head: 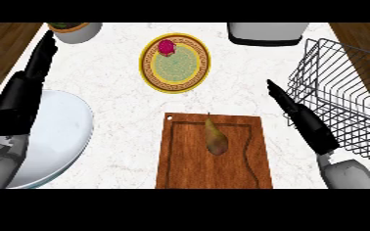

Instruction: Pick the pear from the cutting board and place it in the basket

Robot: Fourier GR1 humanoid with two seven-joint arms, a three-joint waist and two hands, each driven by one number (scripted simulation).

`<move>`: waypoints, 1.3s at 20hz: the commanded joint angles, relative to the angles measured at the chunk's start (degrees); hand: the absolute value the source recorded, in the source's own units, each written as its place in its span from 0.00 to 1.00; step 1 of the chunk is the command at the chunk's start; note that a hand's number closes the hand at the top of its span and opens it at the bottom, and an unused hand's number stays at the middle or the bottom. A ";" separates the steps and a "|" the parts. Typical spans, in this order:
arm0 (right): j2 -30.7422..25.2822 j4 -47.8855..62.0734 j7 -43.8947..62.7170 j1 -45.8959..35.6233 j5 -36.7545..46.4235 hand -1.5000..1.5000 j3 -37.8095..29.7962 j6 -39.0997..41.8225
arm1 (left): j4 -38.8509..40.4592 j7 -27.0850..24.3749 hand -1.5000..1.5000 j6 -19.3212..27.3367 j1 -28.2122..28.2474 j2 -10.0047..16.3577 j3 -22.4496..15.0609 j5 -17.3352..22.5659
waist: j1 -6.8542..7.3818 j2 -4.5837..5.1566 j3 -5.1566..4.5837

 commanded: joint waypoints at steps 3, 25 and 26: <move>9.31 8.74 5.51 -14.52 -10.25 1.00 -1.11 7.35 | 1.11 3.40 0.50 -1.49 0.43 -3.93 0.34 5.12 | 3.99 3.17 0.37; 21.07 26.67 28.86 -61.00 -5.58 0.00 16.19 25.71 | 14.63 7.16 0.50 -8.49 2.10 -9.52 2.90 13.70 | 1.09 2.01 0.07; 18.51 26.69 29.10 -63.37 -2.61 0.00 17.95 27.33 | 15.44 7.92 0.50 -8.44 -0.15 -9.63 3.34 14.01 | 0.50 2.13 0.04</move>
